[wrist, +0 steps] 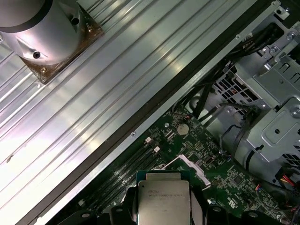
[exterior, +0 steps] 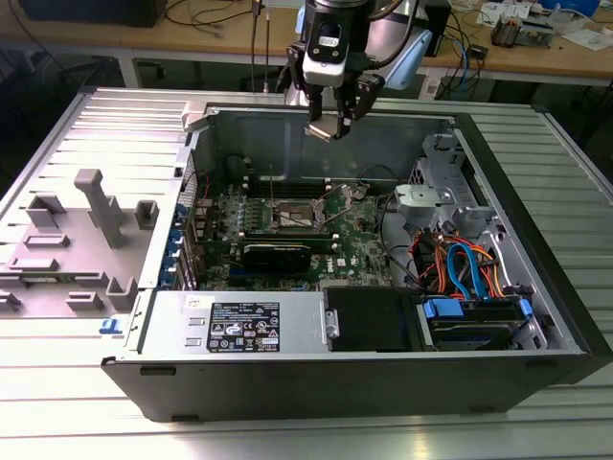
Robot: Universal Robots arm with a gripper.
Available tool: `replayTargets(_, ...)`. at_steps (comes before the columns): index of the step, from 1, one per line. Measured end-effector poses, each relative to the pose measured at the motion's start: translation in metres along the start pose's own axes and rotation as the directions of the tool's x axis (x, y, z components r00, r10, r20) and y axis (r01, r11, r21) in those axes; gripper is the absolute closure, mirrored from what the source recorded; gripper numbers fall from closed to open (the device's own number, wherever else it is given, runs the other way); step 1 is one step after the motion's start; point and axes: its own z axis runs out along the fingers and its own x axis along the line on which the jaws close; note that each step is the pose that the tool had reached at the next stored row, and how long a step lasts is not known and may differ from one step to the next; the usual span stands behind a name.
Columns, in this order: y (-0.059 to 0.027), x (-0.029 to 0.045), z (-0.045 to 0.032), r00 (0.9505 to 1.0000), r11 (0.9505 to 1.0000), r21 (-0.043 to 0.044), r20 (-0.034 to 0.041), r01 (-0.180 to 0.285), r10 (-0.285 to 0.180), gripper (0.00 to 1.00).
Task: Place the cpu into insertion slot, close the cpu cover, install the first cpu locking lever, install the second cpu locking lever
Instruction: 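Place the cpu into insertion slot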
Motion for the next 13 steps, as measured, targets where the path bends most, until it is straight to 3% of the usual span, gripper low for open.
replayTargets(5,0.0,0.0,0.0005,0.9996,0.9996,-0.0006,0.0025,-0.028,0.028,0.46)
replayTargets(13,-0.0002,-0.0001,0.0018,0.9938,0.9938,-0.0025,0.0099,-0.111,0.111,0.46)
